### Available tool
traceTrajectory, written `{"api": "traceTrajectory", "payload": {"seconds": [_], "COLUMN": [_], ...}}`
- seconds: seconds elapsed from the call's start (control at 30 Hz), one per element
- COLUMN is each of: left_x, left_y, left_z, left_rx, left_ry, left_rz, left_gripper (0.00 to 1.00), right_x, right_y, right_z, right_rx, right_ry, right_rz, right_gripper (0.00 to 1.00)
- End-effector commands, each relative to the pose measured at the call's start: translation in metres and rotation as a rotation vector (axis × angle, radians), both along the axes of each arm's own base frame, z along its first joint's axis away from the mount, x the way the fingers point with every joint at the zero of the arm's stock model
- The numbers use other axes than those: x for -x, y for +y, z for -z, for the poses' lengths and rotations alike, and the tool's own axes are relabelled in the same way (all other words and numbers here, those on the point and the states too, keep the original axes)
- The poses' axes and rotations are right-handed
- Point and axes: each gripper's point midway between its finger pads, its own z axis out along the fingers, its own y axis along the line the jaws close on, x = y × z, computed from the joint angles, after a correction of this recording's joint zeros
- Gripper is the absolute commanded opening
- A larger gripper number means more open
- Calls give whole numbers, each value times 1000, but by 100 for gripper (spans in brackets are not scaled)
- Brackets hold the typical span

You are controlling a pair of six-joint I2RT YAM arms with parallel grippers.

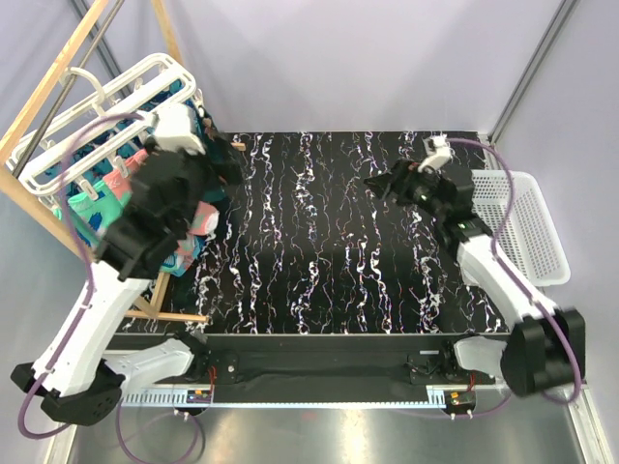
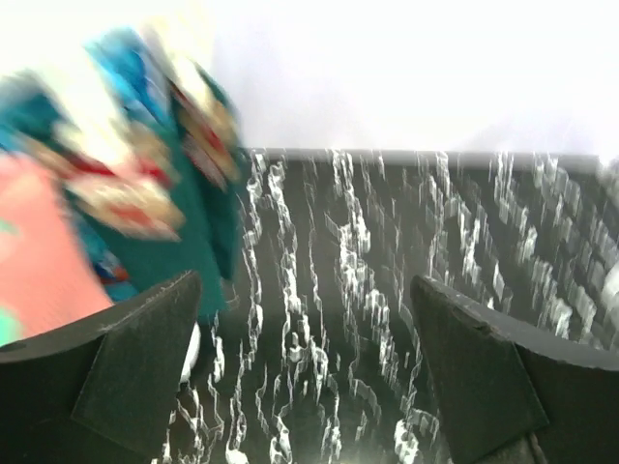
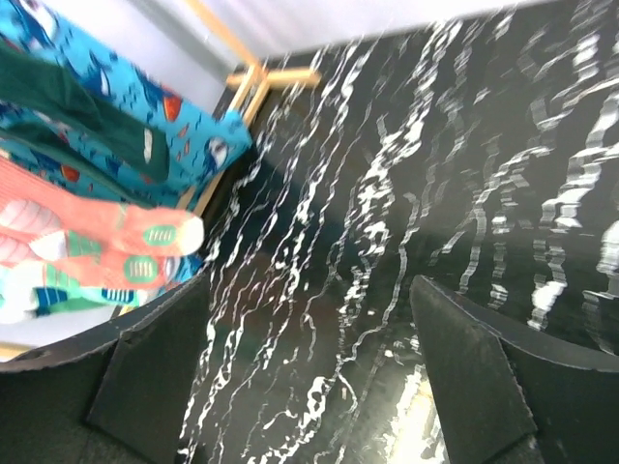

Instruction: Remove the socks clipped to the hanger

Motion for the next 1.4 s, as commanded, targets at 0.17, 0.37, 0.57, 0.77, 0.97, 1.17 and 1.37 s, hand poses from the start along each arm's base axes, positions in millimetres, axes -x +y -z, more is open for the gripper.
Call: {"api": "traceTrajectory", "payload": {"seconds": [0.17,0.37,0.57,0.77,0.97,1.17,1.37], "left_x": [-2,6,8,3,-2,-7,-7], "left_y": [57,72,74,65,62,55,49], "left_z": [-14,-10,-8,-4,1,6,5], "left_rx": [98,128,140,142,134,140,142], "left_ry": [-72,-125,-158,-157,-149,-131,-135], "left_rz": [-142,-175,-159,-110,-98,-72,-41], "left_gripper": [92,90,89,89,89,89,90], "right_x": [-59,-124,-137,-114,-96,-89,-81], "right_y": [128,186,244,300,330,348,365], "right_z": [-97,-113,-86,-67,-41,-38,-26], "right_rx": [12,-20,-12,-28,-35,-54,-62], "right_ry": [-295,-365,-393,-465,-468,-504,-481], "right_rz": [-275,-353,-430,-514,-575,-588,-622], "right_gripper": [84,75,67,61,58,58,58]}}
